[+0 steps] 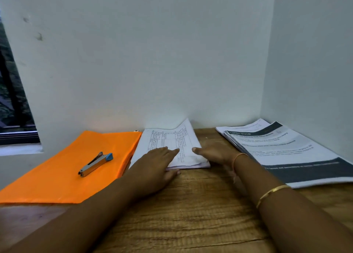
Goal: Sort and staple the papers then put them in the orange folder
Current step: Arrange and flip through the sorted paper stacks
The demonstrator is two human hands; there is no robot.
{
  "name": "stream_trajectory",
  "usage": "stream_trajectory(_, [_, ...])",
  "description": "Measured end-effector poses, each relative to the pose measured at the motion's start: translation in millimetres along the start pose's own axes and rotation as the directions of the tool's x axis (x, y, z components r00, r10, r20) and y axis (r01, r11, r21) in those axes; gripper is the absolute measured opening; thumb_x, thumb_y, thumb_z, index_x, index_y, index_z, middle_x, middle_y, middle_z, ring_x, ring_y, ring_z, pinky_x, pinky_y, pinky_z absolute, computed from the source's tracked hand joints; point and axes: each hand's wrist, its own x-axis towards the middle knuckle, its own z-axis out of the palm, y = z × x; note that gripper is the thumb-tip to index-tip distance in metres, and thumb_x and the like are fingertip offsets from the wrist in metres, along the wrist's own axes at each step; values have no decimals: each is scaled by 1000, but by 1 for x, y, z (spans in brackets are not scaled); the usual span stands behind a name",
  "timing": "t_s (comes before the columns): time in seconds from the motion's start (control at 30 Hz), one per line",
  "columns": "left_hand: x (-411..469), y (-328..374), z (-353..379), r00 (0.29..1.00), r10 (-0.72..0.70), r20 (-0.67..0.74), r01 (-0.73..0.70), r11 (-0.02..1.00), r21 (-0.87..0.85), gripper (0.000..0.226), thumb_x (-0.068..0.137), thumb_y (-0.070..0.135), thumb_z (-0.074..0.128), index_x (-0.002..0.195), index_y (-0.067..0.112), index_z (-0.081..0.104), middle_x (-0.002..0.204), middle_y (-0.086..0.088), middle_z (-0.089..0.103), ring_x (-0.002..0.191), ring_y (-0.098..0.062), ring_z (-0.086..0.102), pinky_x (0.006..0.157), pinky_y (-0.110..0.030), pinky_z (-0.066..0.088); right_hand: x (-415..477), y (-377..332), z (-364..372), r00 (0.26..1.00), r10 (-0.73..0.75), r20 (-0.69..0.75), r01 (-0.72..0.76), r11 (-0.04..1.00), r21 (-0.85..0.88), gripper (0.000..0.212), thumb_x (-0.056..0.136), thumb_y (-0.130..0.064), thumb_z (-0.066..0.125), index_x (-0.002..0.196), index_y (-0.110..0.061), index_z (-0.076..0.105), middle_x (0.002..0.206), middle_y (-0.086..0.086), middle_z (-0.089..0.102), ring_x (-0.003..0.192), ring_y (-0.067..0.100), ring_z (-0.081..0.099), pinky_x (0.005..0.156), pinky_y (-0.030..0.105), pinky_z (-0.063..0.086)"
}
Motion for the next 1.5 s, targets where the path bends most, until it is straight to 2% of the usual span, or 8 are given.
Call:
stream_trajectory(0.07, [0, 9, 3, 997, 36, -63, -38, 999, -23, 60, 95, 50, 41, 147, 37, 16, 155, 12, 22, 142, -6, 18, 112, -21, 17, -13, 1, -8, 1000, -24, 0, 23, 998, 55, 20, 98, -33, 47, 91, -19, 60, 88, -7, 56, 83, 13, 50, 65, 25, 34])
stream_trajectory(0.13, [4, 20, 8, 989, 65, -134, -73, 996, -55, 55, 94, 49, 43, 145, 40, 23, 151, 16, 29, 137, -2, 25, 104, -13, 21, -20, 7, -13, 998, -55, -43, 58, 996, 72, 33, 97, -29, 49, 66, -18, 48, 68, -6, 48, 65, 11, 44, 58, 26, 30])
stream_trajectory(0.27, [17, 47, 15, 963, 100, -249, -130, 986, -107, 42, 94, 42, 47, 135, 37, 43, 138, 19, 45, 126, 2, 37, 82, 7, 16, -27, 14, -27, 933, -168, -318, 203, 976, 82, 28, 95, -21, 51, 74, -8, 63, 67, -2, 55, 64, 11, 49, 60, 24, 36])
stream_trajectory(0.5, [61, 106, 32, 983, -26, -181, -41, 934, -356, 32, 93, 37, 52, 122, 26, 58, 124, 10, 56, 106, -4, 53, 90, -18, 40, -35, 57, -78, 777, -165, -607, 114, 986, -121, 29, 97, -16, 43, 105, -3, 68, 107, 10, 69, 100, 25, 61, 87, 31, 47])
stream_trajectory(0.67, [92, 139, 40, 988, -99, -123, 43, 917, -398, 41, 94, 44, 47, 126, 22, 58, 130, 5, 56, 115, -12, 52, 97, -28, 41, -35, 94, -99, 789, 12, -614, -167, 966, -195, 20, 94, -12, 42, 81, -6, 55, 94, 16, 66, 77, 26, 53, 67, 26, 34])
stream_trajectory(0.8, [108, 158, 43, 982, -168, -90, 114, 897, -428, 48, 94, 50, 41, 115, 14, 65, 114, -1, 66, 102, -17, 60, 81, -25, 42, -39, 99, -101, 816, 125, -565, -275, 942, -190, 12, 92, -12, 43, 87, -7, 53, 108, 17, 64, 99, 32, 58, 76, 29, 40])
stream_trajectory(1.07, [113, 171, 61, 983, -147, -114, 93, 919, -383, 52, 78, 58, 49, 111, 18, 60, 114, -2, 60, 106, -25, 53, 87, -41, 48, -41, 96, -92, 903, 246, -353, -347, 900, -262, 32, 90, -14, 45, 119, -6, 53, 128, 13, 55, 117, 30, 52, 95, 33, 42])
stream_trajectory(1.5, [115, 164, 56, 990, -114, -79, 30, 737, -675, 54, 82, 13, 66, 133, 23, 51, 141, 0, 44, 132, -18, 38, 111, -36, 32, -39, 99, -89, 886, 244, -394, -342, 919, -198, 33, 92, -20, 48, 118, -1, 55, 127, 20, 54, 117, 34, 51, 93, 34, 42])
